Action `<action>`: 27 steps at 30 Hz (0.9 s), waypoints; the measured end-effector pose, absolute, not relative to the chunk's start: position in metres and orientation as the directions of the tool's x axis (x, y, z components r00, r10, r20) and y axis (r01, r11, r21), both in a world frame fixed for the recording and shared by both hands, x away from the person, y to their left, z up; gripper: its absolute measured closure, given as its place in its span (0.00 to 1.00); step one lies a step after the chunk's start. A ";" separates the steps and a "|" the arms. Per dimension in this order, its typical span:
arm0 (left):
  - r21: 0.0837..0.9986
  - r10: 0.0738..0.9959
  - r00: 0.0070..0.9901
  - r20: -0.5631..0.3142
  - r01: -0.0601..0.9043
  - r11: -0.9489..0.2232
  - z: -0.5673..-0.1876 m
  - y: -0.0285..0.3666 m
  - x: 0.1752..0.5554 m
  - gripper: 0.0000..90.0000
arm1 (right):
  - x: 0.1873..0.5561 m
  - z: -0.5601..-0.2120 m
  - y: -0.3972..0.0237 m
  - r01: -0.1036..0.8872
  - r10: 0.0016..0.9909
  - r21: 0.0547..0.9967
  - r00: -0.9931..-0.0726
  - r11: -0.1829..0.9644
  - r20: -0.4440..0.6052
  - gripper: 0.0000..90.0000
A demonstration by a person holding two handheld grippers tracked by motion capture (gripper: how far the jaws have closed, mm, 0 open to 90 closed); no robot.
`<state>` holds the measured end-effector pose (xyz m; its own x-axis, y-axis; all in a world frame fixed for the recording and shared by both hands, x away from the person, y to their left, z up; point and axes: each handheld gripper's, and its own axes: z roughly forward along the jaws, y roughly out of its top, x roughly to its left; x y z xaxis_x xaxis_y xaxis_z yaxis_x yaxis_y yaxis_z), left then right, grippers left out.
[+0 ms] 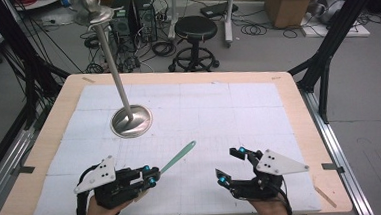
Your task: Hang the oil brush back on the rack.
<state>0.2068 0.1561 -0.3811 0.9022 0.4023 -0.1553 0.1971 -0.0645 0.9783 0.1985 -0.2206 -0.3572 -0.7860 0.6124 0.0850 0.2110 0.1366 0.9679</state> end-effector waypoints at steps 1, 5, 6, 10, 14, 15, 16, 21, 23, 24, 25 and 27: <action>0.979 0.395 0.906 -0.153 0.193 -0.064 -0.381 0.155 0.206 0.91 | 0.199 -0.357 -0.221 0.211 0.612 0.968 -0.786 0.137 0.085 0.28; 0.982 0.383 0.913 -0.143 0.180 -0.062 -0.380 0.151 0.203 0.91 | 0.201 -0.348 -0.195 0.195 0.532 0.973 -0.841 0.123 0.101 0.31; 0.982 0.381 0.914 -0.142 0.178 -0.061 -0.380 0.151 0.202 0.91 | 0.201 -0.348 -0.195 0.195 0.532 0.973 -0.841 0.123 0.101 0.31; 0.984 0.375 0.917 -0.136 0.168 -0.055 -0.379 0.151 0.201 0.91 | 0.204 -0.344 -0.179 0.186 0.491 0.973 -0.866 0.134 0.098 0.33; 0.987 0.339 0.931 -0.133 0.154 -0.037 -0.378 0.150 0.200 0.91 | 0.206 -0.342 -0.170 0.190 0.443 0.974 -0.889 0.120 0.118 0.35; 0.987 0.339 0.931 -0.133 0.154 -0.037 -0.378 0.150 0.200 0.91 | 0.206 -0.342 -0.170 0.190 0.443 0.974 -0.889 0.120 0.118 0.35; 0.988 0.330 0.935 -0.131 0.150 -0.031 -0.378 0.149 0.199 0.91 | 0.207 -0.341 -0.168 0.190 0.430 0.975 -0.894 0.118 0.123 0.36; 0.989 0.324 0.938 -0.125 0.142 -0.030 -0.379 0.148 0.198 0.91 | 0.209 -0.341 -0.160 0.198 0.391 0.975 -0.909 0.098 0.146 0.41; 0.989 0.327 0.937 -0.120 0.141 -0.040 -0.379 0.147 0.198 0.91 | 0.209 -0.340 -0.159 0.201 0.383 0.975 -0.911 0.092 0.151 0.43; 0.989 0.327 0.937 -0.120 0.141 -0.042 -0.379 0.147 0.198 0.91 | 0.209 -0.340 -0.158 0.199 0.378 0.976 -0.913 0.088 0.152 0.44; 0.989 0.328 0.937 -0.120 0.143 -0.048 -0.380 0.146 0.198 0.91 | 0.209 -0.339 -0.157 0.199 0.373 0.976 -0.915 0.088 0.153 0.45; 0.988 0.329 0.937 -0.120 0.145 -0.053 -0.380 0.145 0.198 0.91 | 0.209 -0.338 -0.156 0.198 0.365 0.976 -0.918 0.086 0.154 0.46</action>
<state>0.1981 0.1454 -0.3803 0.9367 0.3289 -0.1197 0.1447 -0.0525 0.9881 0.2088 -0.1560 -0.3377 -0.9184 0.3647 0.1537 0.1976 0.0862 0.9765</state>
